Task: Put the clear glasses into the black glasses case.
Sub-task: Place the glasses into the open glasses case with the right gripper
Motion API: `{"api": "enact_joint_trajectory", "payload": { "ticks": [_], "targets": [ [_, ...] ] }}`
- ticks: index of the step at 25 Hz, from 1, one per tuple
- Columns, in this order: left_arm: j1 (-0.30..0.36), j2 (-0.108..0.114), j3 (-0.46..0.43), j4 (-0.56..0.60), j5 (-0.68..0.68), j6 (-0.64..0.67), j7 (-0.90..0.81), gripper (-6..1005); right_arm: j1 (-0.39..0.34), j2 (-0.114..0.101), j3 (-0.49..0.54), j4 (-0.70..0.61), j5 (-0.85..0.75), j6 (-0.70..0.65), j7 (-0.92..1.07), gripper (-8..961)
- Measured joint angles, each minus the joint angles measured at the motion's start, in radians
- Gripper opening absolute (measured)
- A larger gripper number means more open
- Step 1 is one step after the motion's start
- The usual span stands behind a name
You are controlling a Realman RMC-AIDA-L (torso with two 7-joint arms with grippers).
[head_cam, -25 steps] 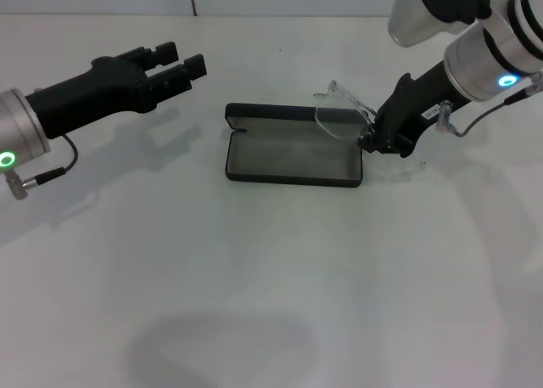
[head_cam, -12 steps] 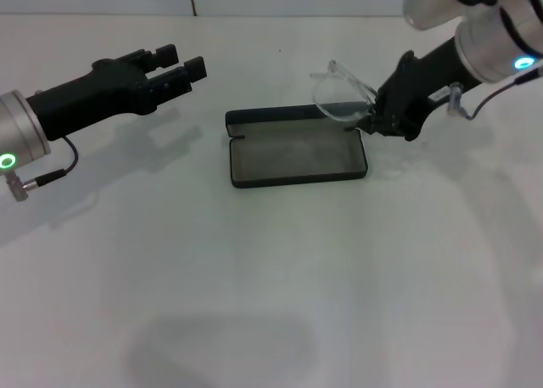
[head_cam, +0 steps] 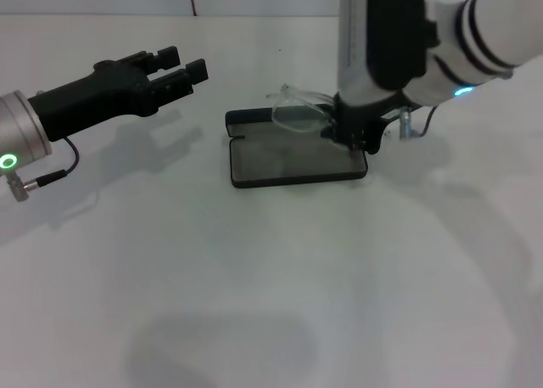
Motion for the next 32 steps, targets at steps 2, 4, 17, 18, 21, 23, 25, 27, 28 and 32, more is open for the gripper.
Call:
{"api": "enact_joint_trajectory", "payload": {
  "ticks": [2,4,17,18,21,23,25,27,28,32],
  "targets": [
    [0.001,0.000,-0.001,0.000,0.000,0.000,0.002,638,-0.003,0.001,-0.051,0.000,-0.017,0.043,0.002,108],
    [0.002,0.001,-0.004,0.000,0.000,0.000,0.004,638,-0.009,0.002,-0.089,0.000,-0.033,0.077,0.005,108],
    [0.006,0.005,-0.004,0.000,0.000,-0.019,0.007,638,-0.097,0.003,-0.288,-0.055,-0.146,0.267,0.020,107],
    [0.005,0.005,-0.004,0.000,0.000,-0.027,0.007,638,-0.108,0.003,-0.301,-0.062,-0.154,0.283,0.020,107],
    [0.005,0.004,-0.004,-0.001,0.000,-0.043,0.007,638,-0.137,0.003,-0.344,-0.072,-0.177,0.331,0.020,107],
    [0.006,0.004,-0.005,-0.001,0.000,-0.050,0.007,638,-0.157,0.003,-0.377,-0.074,-0.203,0.370,0.021,108],
    [0.007,0.003,-0.004,-0.002,0.000,-0.052,0.007,638,-0.176,0.003,-0.407,-0.076,-0.236,0.411,0.021,108],
    [0.008,0.003,-0.004,-0.002,0.000,-0.053,0.007,638,-0.193,0.003,-0.427,-0.077,-0.263,0.446,0.021,108],
    [0.009,0.003,-0.004,-0.002,0.000,-0.053,0.007,638,-0.200,0.003,-0.433,-0.079,-0.275,0.463,0.021,108],
    [0.008,0.003,-0.003,-0.002,0.000,-0.053,0.007,638,-0.214,0.003,-0.439,-0.077,-0.291,0.496,0.021,107]
  ]
}}
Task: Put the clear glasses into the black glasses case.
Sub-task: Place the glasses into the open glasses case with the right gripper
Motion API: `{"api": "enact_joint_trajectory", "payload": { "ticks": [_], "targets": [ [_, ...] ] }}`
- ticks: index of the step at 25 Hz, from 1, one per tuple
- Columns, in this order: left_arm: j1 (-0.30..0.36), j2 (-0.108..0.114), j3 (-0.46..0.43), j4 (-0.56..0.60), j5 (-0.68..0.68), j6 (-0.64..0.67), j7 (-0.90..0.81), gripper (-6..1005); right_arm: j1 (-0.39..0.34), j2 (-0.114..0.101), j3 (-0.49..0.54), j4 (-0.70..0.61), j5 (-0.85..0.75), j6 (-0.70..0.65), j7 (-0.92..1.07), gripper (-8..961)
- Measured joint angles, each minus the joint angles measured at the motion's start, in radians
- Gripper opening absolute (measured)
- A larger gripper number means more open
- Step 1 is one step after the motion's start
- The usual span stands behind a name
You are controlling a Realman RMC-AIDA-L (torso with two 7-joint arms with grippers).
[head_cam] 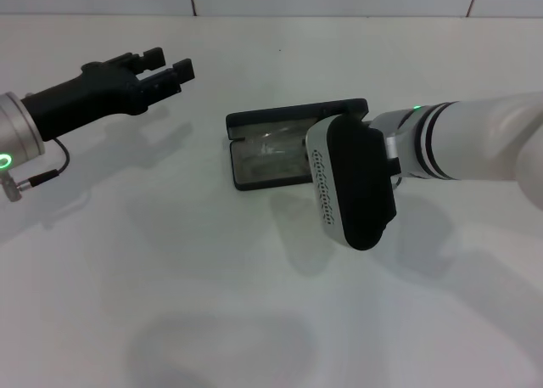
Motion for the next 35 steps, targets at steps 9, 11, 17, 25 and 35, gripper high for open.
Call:
{"api": "enact_joint_trajectory", "payload": {
  "ticks": [9,11,17,25,35],
  "targets": [
    [-0.008,0.000,0.003,0.000,0.000,0.000,0.000,638,-0.021,0.000,-0.002,0.013,-0.015,0.056,0.000,114],
    [-0.010,0.000,0.003,0.000,0.000,0.000,0.000,638,-0.021,0.000,-0.002,0.014,-0.014,0.054,0.000,117],
    [-0.014,-0.005,0.004,-0.002,0.007,0.001,0.000,638,-0.021,0.000,-0.012,0.020,-0.015,0.044,0.000,143],
    [-0.014,-0.006,0.004,-0.002,0.014,0.001,-0.004,638,-0.023,0.000,-0.016,0.011,-0.015,0.027,0.000,242],
    [-0.013,-0.008,0.002,-0.002,0.014,0.001,-0.005,639,-0.042,0.000,-0.014,-0.002,-0.007,0.044,0.000,301]
  ]
}}
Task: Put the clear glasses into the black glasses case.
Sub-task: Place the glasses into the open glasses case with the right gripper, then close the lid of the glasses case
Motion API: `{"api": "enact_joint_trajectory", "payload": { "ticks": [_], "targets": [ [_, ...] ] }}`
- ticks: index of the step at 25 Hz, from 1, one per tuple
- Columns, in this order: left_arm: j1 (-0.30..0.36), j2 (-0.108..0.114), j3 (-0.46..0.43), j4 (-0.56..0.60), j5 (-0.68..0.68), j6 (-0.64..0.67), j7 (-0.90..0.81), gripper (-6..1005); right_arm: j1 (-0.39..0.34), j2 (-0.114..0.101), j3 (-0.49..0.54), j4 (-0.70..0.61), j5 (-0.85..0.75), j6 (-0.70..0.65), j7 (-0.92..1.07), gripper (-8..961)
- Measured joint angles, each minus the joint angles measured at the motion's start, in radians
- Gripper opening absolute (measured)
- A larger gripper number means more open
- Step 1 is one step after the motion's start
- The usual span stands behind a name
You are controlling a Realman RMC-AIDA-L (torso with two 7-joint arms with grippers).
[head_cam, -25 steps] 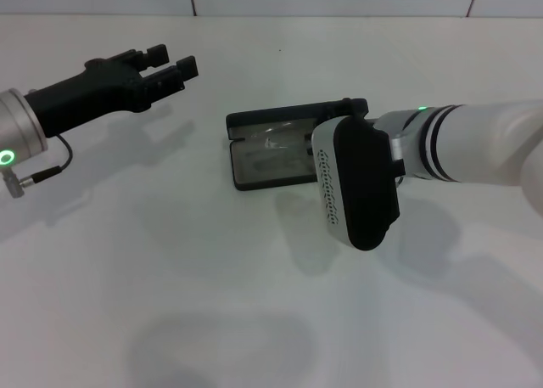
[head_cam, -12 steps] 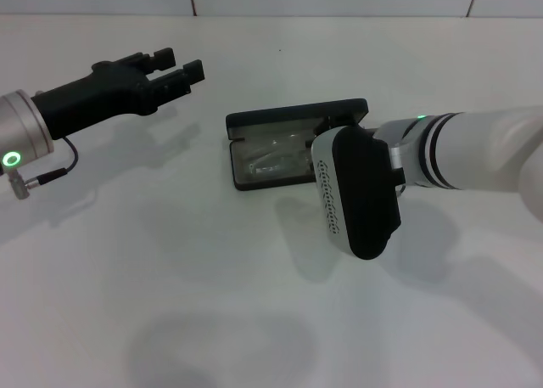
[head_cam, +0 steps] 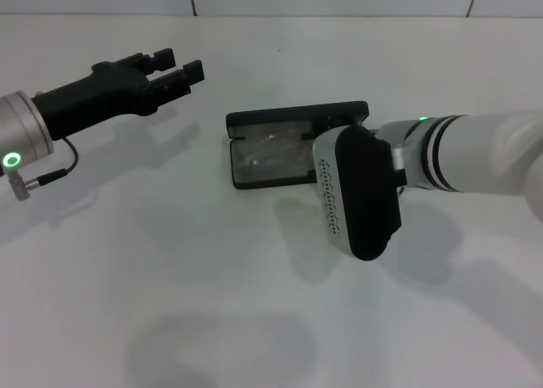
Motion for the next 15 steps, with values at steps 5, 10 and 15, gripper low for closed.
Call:
{"api": "enact_joint_trajectory", "payload": {
  "ticks": [5,10,15],
  "targets": [
    [0.007,0.003,-0.001,0.000,0.000,0.000,-0.002,639,-0.006,0.000,0.020,-0.054,0.048,-0.078,-0.004,388],
    [0.000,0.004,0.000,0.000,0.000,0.000,0.000,639,-0.019,-0.006,0.059,-0.097,0.111,-0.122,-0.025,479],
    [-0.005,0.008,0.000,0.000,0.000,0.000,-0.002,639,-0.052,-0.007,0.249,-0.157,0.426,-0.326,-0.276,476]
  ]
}}
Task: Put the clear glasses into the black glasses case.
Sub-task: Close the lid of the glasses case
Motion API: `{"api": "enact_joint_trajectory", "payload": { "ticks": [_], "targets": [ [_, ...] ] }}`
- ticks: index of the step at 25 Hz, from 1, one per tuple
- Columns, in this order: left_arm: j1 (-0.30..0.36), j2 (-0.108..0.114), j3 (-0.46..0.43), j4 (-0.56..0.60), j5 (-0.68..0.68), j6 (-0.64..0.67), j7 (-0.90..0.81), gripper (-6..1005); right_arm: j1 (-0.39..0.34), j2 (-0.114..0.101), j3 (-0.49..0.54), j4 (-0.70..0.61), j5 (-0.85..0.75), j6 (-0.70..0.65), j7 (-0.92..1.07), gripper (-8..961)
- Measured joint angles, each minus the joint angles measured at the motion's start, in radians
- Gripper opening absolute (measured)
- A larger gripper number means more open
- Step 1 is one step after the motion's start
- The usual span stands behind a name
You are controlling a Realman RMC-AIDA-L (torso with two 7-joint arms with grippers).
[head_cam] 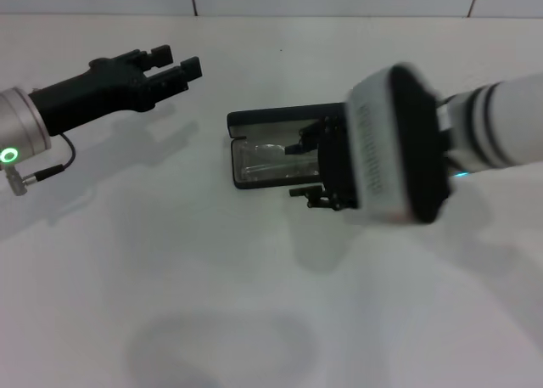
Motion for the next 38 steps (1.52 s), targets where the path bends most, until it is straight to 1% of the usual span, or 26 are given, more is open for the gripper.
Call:
{"api": "enact_joint_trajectory", "payload": {
  "ticks": [3,5,8,9,11,15,19,21,24,26,27,28,30,33,35,38],
  "targets": [
    [-0.011,-0.003,0.000,0.000,-0.001,0.000,0.002,639,-0.007,0.001,0.195,0.013,0.210,-0.182,-0.140,476],
    [-0.014,-0.004,-0.001,0.000,-0.006,0.001,0.003,639,-0.004,0.000,0.341,0.059,0.318,-0.259,-0.189,476],
    [-0.011,-0.005,-0.003,0.000,-0.009,0.002,0.001,639,-0.004,-0.001,0.481,0.152,0.429,-0.270,-0.246,477],
    [-0.010,-0.005,-0.003,0.000,-0.009,0.002,0.001,639,-0.005,-0.001,0.506,0.172,0.449,-0.270,-0.257,477],
    [-0.011,-0.005,-0.003,0.000,-0.008,0.002,0.001,639,-0.010,-0.002,0.592,0.236,0.509,-0.275,-0.295,477],
    [-0.023,-0.005,0.000,0.000,-0.003,0.000,0.001,639,-0.021,-0.005,0.764,0.383,0.635,-0.310,-0.386,477],
    [-0.071,-0.006,0.003,-0.006,0.022,-0.002,0.000,639,-0.009,-0.009,0.941,0.574,0.752,-0.371,-0.483,477],
    [-0.112,-0.010,0.004,-0.027,0.045,-0.016,0.002,639,-0.004,-0.010,1.018,0.650,0.795,-0.373,-0.518,476],
    [-0.187,-0.017,0.005,-0.077,0.110,-0.081,0.003,639,0.001,-0.010,1.104,0.745,0.854,-0.369,-0.560,476],
    [-0.246,-0.022,0.005,-0.117,0.165,-0.141,-0.004,639,0.002,-0.010,1.134,0.777,0.869,-0.369,-0.579,477],
    [-0.294,-0.024,0.009,-0.156,0.197,-0.195,-0.019,639,0.001,-0.010,1.141,0.787,0.870,-0.369,-0.587,477],
    [-0.294,-0.024,0.009,-0.156,0.197,-0.195,-0.019,639,0.001,-0.010,1.141,0.787,0.870,-0.369,-0.587,477],
    [-0.342,-0.025,0.038,-0.197,0.219,-0.255,-0.044,639,-0.002,-0.010,1.140,0.790,0.871,-0.370,-0.591,476],
    [-0.388,-0.029,0.143,-0.223,0.225,-0.333,-0.080,639,-0.006,-0.009,1.140,0.793,0.868,-0.370,-0.592,476],
    [-0.402,-0.032,0.215,-0.225,0.222,-0.366,-0.110,639,-0.007,-0.009,1.138,0.799,0.867,-0.370,-0.592,476],
    [-0.404,-0.033,0.249,-0.225,0.222,-0.373,-0.127,639,-0.005,-0.009,1.137,0.813,0.866,-0.370,-0.597,476]
  ]
}}
